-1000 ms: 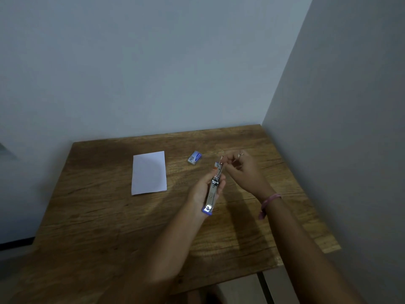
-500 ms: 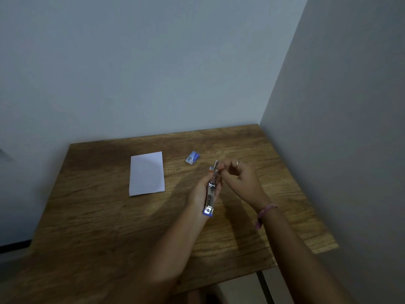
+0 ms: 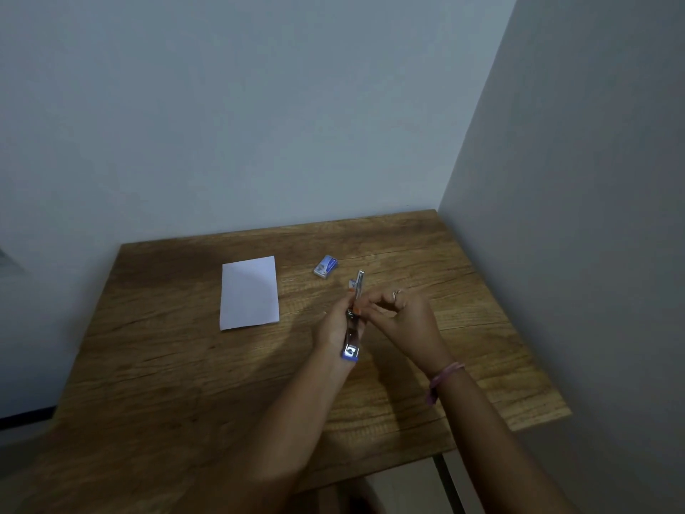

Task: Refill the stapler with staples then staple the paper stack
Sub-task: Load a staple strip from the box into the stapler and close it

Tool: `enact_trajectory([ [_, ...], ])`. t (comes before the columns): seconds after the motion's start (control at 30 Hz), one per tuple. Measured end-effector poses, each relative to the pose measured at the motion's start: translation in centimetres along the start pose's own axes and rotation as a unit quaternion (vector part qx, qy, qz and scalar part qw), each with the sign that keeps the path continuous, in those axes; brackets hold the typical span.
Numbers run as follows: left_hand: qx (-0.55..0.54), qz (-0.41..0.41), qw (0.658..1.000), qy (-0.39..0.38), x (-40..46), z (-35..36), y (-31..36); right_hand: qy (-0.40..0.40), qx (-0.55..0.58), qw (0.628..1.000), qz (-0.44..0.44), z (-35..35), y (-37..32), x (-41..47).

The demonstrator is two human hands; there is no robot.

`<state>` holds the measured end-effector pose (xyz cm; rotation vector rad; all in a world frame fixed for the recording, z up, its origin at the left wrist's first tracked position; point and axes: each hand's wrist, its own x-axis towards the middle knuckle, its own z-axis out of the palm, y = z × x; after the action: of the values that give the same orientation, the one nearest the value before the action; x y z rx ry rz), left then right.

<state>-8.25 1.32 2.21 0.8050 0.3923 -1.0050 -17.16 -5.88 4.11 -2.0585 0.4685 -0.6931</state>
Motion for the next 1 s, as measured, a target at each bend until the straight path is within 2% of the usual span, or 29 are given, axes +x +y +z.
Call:
enact_trajectory([
  [0.1,-0.012,-0.007,1.0,-0.02,0.1,-0.3,0.4,0.009,-0.119,0.987,-0.111,-0.2,0.1,-0.5],
  [0.2,0.002,-0.011,0.999,-0.05,0.0,-0.5,0.6,0.003,-0.139,0.976,-0.169,-0.2,0.4,-1.2],
  [0.27,0.024,-0.009,0.998,-0.061,-0.1,-0.8,0.8,-0.019,-0.064,0.989,-0.133,-0.1,0.9,-1.8],
  [0.37,0.054,-0.002,0.996,-0.07,0.0,-1.7,1.1,0.001,0.128,0.992,0.015,-0.1,1.4,-2.3],
  [0.43,0.089,0.01,0.992,-0.089,0.2,-2.4,1.0,0.045,0.158,0.982,0.094,-0.2,2.1,-2.1],
  [0.53,0.151,0.03,0.982,-0.106,0.6,-3.5,0.2,0.049,0.133,0.978,0.151,-0.3,2.9,-1.5],
  [0.7,0.209,0.049,0.972,-0.094,1.1,-4.8,-0.6,0.021,0.09,0.983,0.162,-0.3,2.9,-0.6],
  [0.9,0.279,0.128,0.948,-0.09,1.4,-5.0,-0.5,0.065,0.06,0.988,0.125,-0.2,3.3,-0.4],
  [1.0,0.298,0.161,0.935,-0.104,1.5,-4.8,-0.2,0.014,-0.015,0.997,0.075,0.1,3.4,-0.7],
])
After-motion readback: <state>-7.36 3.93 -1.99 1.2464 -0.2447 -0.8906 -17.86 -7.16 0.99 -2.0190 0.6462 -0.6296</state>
